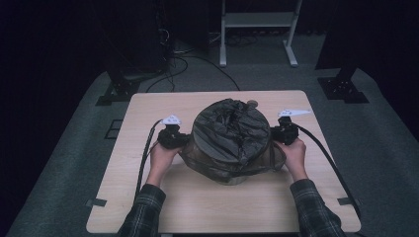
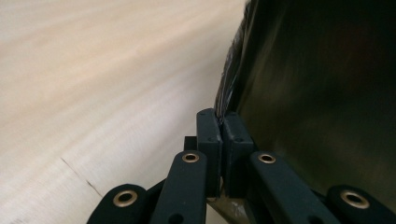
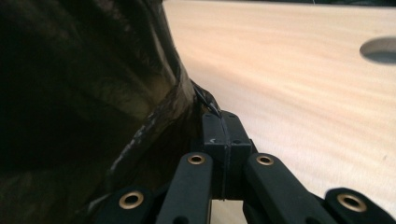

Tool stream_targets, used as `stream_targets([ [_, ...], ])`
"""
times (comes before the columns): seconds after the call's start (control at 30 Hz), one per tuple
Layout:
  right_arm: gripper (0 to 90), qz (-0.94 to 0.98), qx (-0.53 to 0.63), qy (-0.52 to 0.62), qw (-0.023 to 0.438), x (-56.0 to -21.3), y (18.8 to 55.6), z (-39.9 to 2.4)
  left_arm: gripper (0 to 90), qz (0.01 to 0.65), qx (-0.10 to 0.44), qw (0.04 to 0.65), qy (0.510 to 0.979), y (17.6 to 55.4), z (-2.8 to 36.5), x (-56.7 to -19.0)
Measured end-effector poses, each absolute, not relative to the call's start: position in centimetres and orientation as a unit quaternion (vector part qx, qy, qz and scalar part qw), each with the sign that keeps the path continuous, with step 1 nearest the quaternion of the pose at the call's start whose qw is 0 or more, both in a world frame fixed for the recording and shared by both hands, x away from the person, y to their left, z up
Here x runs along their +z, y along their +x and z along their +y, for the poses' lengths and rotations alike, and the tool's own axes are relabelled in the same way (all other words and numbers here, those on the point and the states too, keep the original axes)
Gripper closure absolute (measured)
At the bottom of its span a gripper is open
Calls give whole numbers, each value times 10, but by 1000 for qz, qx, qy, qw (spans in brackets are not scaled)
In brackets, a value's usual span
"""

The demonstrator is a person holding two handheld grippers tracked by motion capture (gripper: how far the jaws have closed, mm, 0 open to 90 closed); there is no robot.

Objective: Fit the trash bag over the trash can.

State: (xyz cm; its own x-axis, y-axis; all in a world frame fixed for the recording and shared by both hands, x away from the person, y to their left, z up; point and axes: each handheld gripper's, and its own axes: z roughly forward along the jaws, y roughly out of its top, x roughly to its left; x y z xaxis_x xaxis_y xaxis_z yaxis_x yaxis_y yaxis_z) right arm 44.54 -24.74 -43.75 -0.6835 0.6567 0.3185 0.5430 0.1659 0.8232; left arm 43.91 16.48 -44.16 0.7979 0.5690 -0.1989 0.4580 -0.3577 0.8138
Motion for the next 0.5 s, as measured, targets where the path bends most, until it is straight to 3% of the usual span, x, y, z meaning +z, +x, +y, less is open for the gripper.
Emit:
stream_targets([
  [0.13,900,764,509,393,56,-446,441,-248,841,317,56,473,821,434,167,-451],
  [0.17,849,763,510,392,57,-446,441,-249,817,319,61,474,818,434,169,-451],
  [0.23,645,762,507,398,64,-443,440,-253,715,324,64,481,812,433,175,-446],
  [0.3,541,759,507,400,80,-437,437,-260,632,327,64,493,804,431,181,-440],
  [0.5,362,747,525,394,111,-418,426,-284,449,317,65,516,793,421,200,-413],
])
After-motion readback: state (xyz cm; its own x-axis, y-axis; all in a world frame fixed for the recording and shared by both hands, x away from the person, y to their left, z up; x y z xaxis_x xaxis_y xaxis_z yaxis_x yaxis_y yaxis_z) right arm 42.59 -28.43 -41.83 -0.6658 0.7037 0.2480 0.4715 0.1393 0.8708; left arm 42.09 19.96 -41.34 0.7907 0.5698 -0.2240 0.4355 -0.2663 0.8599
